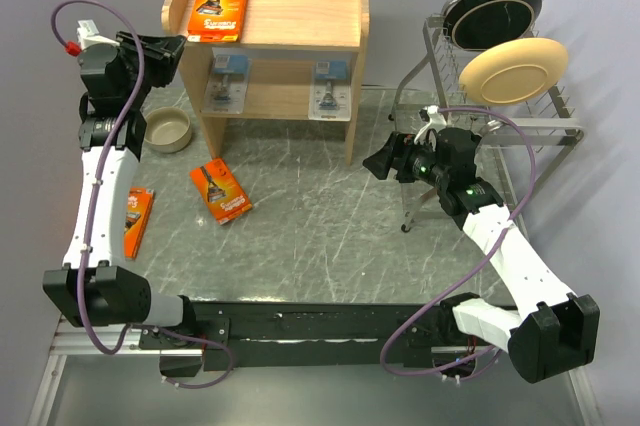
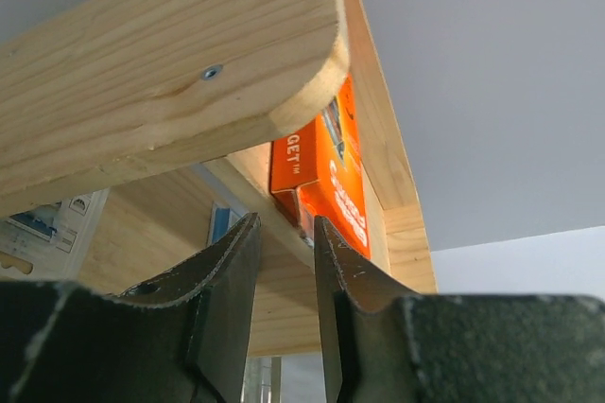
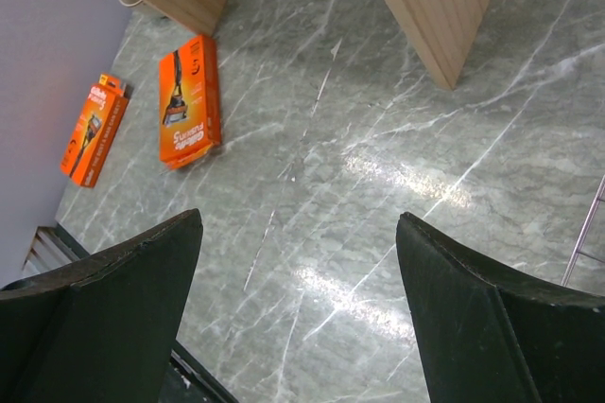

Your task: Place and organize the shaving razors onto the shelf

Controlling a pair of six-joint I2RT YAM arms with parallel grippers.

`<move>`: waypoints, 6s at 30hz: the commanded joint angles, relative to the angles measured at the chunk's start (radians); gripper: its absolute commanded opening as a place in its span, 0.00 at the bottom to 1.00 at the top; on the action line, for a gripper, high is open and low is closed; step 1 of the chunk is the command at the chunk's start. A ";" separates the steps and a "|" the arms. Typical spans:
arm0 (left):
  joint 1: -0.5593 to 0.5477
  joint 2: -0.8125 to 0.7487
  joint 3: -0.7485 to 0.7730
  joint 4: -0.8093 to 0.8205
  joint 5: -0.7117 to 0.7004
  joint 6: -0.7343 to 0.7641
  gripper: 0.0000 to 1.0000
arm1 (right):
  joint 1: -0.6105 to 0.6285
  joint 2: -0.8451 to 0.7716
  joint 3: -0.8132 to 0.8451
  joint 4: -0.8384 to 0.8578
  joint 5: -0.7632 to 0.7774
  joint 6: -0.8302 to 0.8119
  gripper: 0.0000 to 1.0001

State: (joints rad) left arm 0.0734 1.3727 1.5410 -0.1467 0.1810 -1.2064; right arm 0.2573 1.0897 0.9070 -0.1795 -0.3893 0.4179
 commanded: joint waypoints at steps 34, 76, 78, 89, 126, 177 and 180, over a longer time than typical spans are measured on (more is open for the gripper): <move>-0.037 0.066 0.091 0.055 0.000 -0.097 0.01 | -0.038 0.013 -0.039 0.021 0.055 -0.010 0.90; 0.020 0.071 0.105 -0.056 -0.141 -0.236 0.10 | -0.026 -0.001 0.012 -0.008 -0.029 -0.048 0.86; 0.017 0.077 0.116 -0.057 -0.146 -0.237 0.11 | -0.027 0.004 0.012 -0.003 -0.033 -0.047 0.86; 0.020 -0.026 0.102 -0.103 -0.098 -0.027 0.56 | -0.026 0.003 0.023 0.000 -0.045 -0.057 0.86; 0.152 -0.313 -0.671 -0.292 -0.063 0.315 0.92 | 0.528 0.514 0.332 0.176 0.026 0.128 0.79; 0.175 -0.245 -0.831 -0.212 0.032 0.240 0.98 | 0.537 1.251 0.672 0.348 -0.121 0.749 0.18; 0.172 -0.245 -0.848 -0.228 0.067 0.222 0.99 | 0.522 1.193 0.636 0.383 -0.132 0.813 0.00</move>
State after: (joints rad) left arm 0.2432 1.1282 0.6849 -0.3664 0.2138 -0.9680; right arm 0.7918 2.3306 1.5536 0.1276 -0.5194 1.1614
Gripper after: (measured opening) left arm 0.989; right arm 0.059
